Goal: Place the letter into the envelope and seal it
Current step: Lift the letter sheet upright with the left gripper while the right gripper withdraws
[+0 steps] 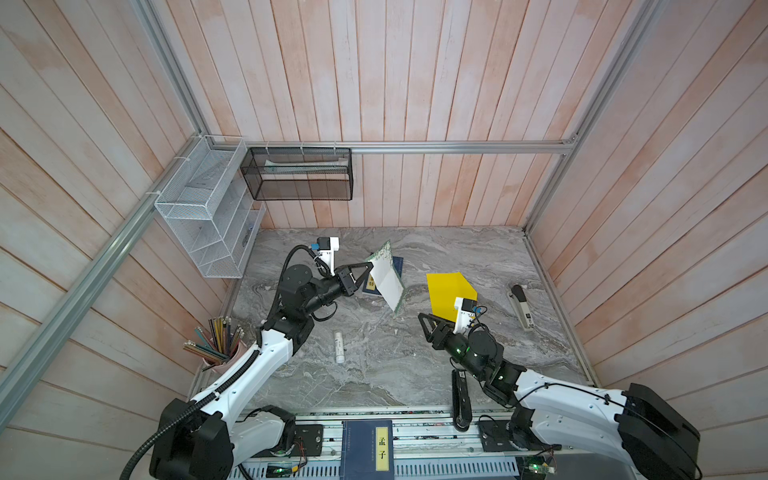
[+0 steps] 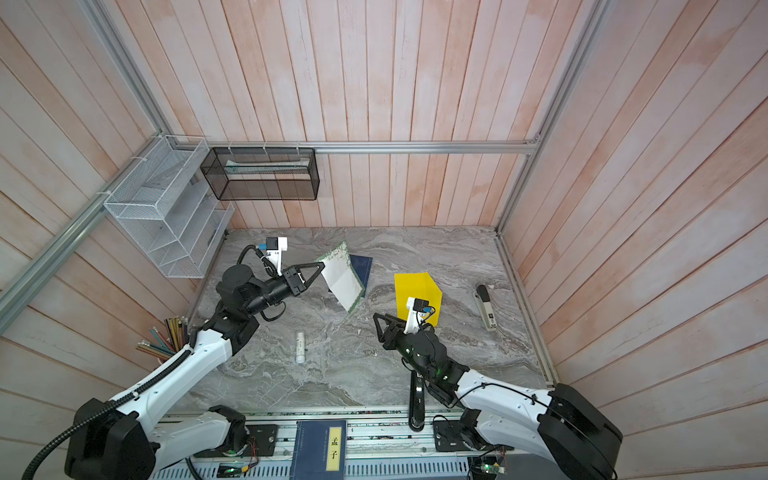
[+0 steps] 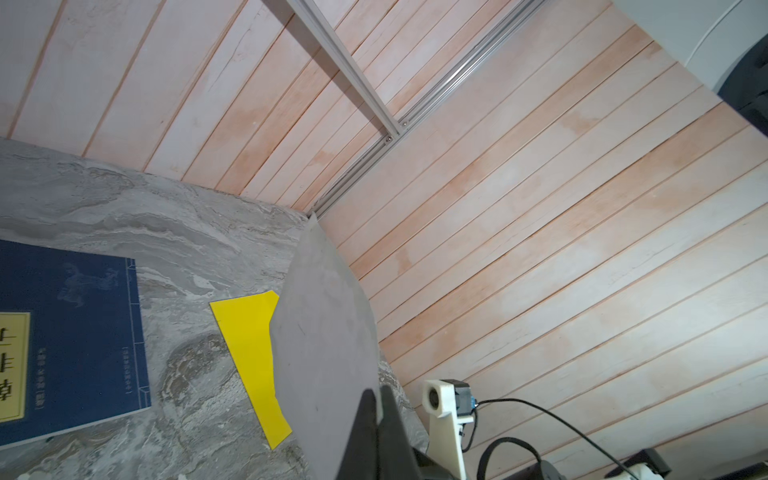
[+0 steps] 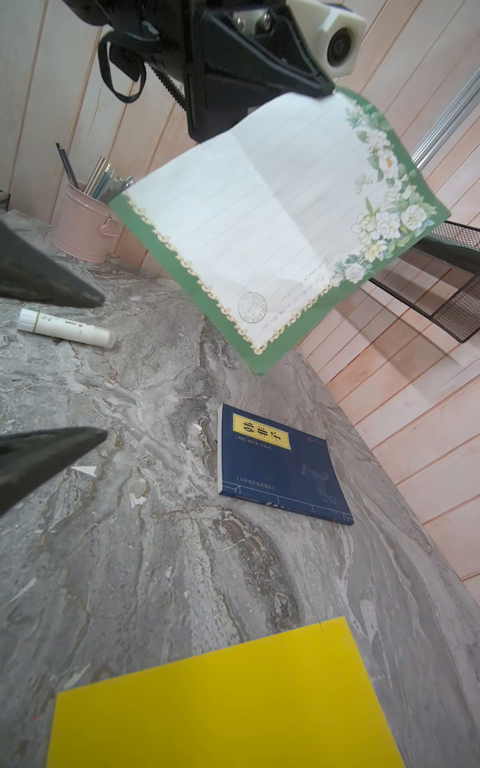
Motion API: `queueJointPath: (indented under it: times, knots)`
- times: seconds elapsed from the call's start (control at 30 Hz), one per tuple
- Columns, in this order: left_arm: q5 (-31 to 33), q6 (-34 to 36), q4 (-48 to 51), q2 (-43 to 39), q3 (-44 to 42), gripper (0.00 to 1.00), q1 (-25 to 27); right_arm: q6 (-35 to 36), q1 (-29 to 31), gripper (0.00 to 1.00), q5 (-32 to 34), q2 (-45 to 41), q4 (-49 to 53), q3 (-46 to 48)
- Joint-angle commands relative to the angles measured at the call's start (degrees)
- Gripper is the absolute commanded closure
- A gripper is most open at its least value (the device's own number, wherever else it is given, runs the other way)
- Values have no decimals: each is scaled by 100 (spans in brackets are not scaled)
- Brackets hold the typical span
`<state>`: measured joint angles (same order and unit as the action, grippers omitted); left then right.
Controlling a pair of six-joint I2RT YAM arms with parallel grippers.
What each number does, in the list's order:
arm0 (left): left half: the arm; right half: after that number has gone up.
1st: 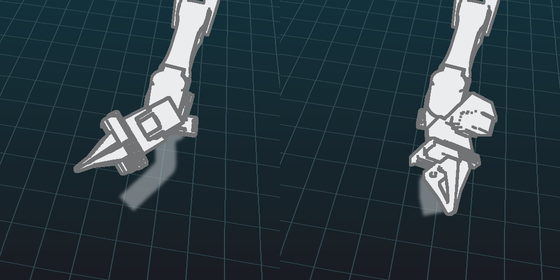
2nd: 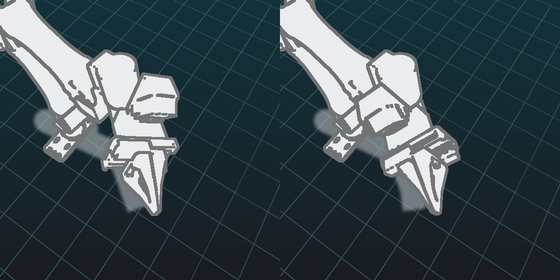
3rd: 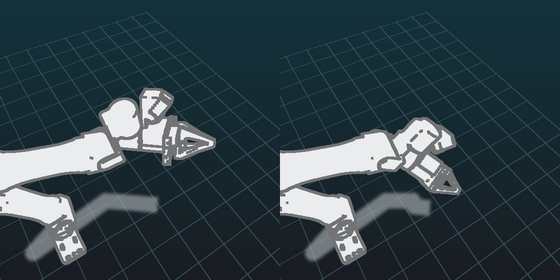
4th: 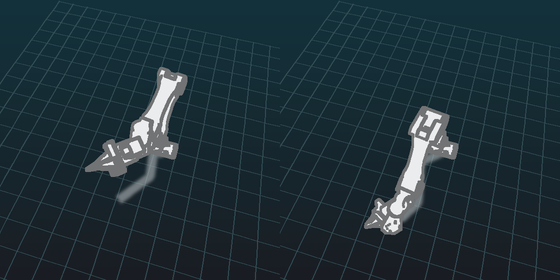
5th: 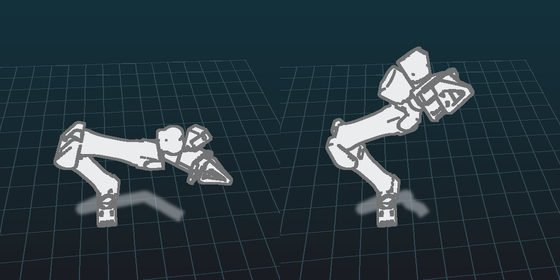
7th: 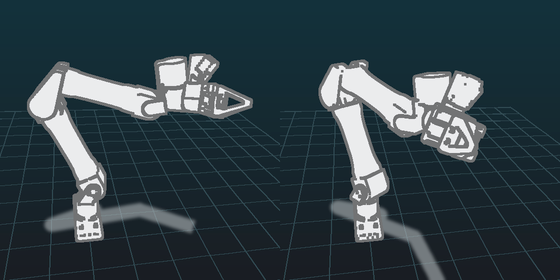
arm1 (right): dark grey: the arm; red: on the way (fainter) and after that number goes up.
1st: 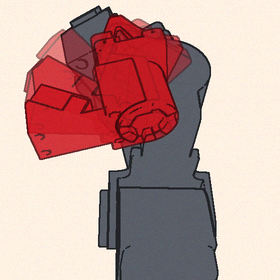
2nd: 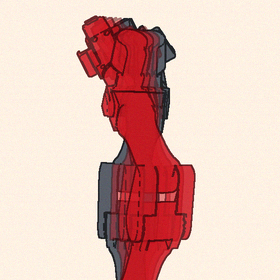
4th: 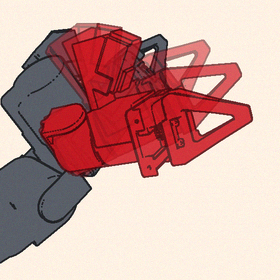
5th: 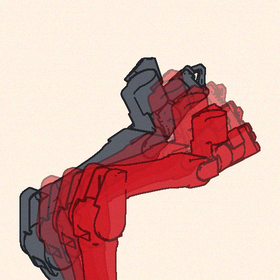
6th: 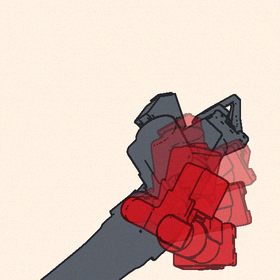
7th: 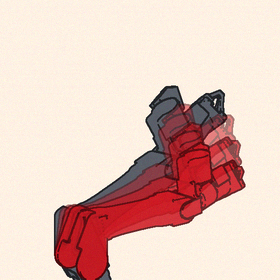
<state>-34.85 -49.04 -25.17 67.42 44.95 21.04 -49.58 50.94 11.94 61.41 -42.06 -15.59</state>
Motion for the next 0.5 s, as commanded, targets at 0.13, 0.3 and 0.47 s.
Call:
queueJointPath:
  times: [0.13,0.3,0.47]
  knots:
    - [-461,-1054,-1510,314,-179,100,-3,253,-18,55,-194,726,-573,-202]
    - [-462,-1110,-1553,306,-223,100,70,308,-52,55,-390,1211,-827,-458]
    - [-470,-1220,-1699,288,-460,100,124,564,-208,56,-693,1434,-902,-850]
